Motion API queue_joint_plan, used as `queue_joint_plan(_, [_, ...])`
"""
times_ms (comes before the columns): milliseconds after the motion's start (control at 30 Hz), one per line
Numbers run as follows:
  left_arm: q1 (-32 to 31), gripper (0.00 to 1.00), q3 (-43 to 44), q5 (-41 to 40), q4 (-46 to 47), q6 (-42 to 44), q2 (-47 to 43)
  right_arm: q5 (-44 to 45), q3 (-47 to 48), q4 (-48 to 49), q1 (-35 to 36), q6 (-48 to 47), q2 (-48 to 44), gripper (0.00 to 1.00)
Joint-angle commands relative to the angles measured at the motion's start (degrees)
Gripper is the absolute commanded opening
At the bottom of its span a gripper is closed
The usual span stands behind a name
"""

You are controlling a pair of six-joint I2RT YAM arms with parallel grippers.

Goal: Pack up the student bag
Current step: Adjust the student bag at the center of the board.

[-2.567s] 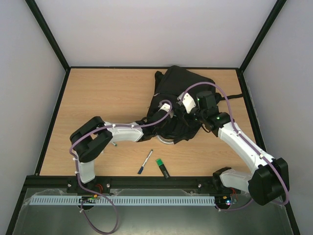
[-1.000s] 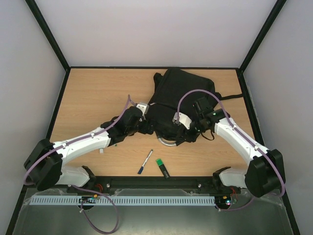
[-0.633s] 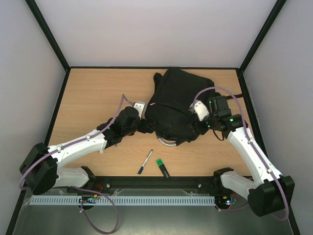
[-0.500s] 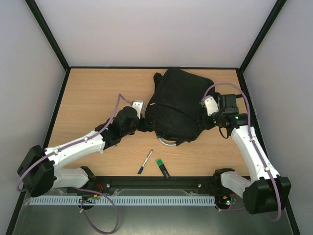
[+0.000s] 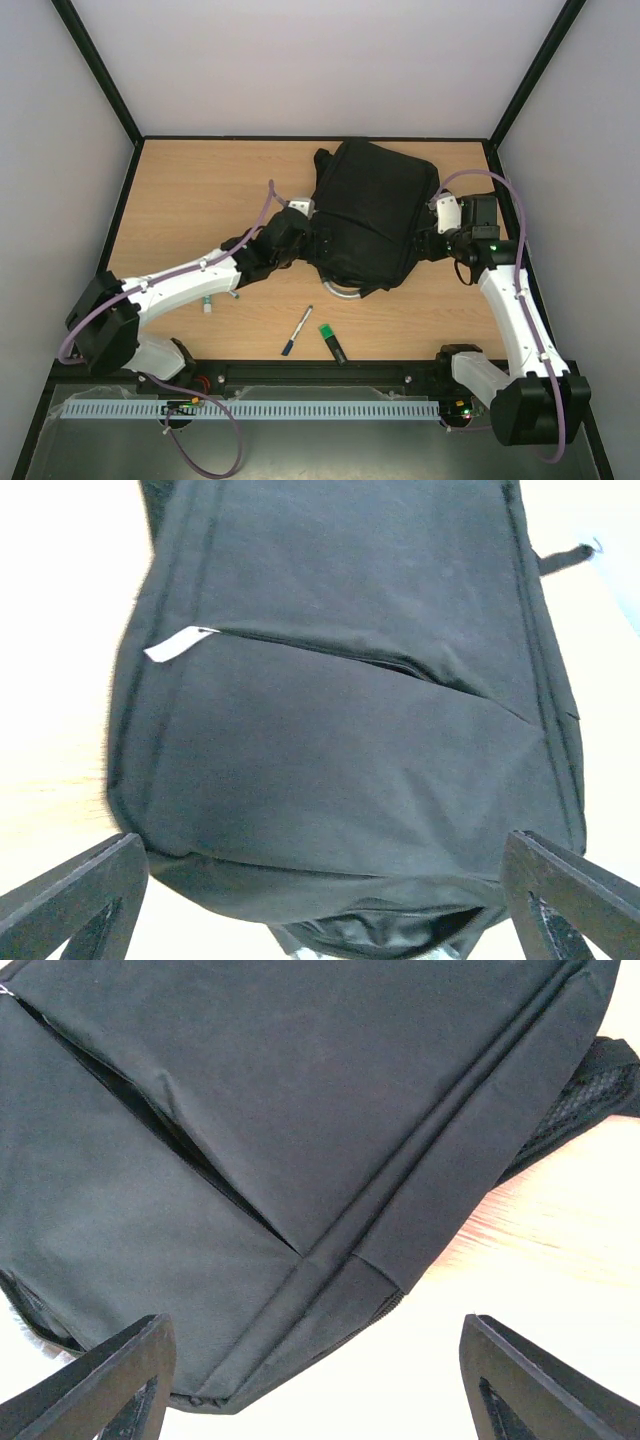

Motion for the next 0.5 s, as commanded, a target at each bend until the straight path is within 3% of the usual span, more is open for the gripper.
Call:
queue_joint_plan(0, [3.6,0.99,-4.5,-5.5,6.9,-3.9,-3.4,0.9,-1.4,0.0,-0.5,0.8,-0.3,0.77])
queue_joint_plan(233, [9.2,0.99,-1.8,-2.4,5.9,-6.2,3.5,1.9,-2.6,1.6,-1.2,1.5,5.4,0.83])
queue_joint_plan(467, [12.2,0.99,-9.2,-0.7,16.8,-9.3,3.8,4.1,2.2,1.3,-1.7,2.0,15.4,0.83])
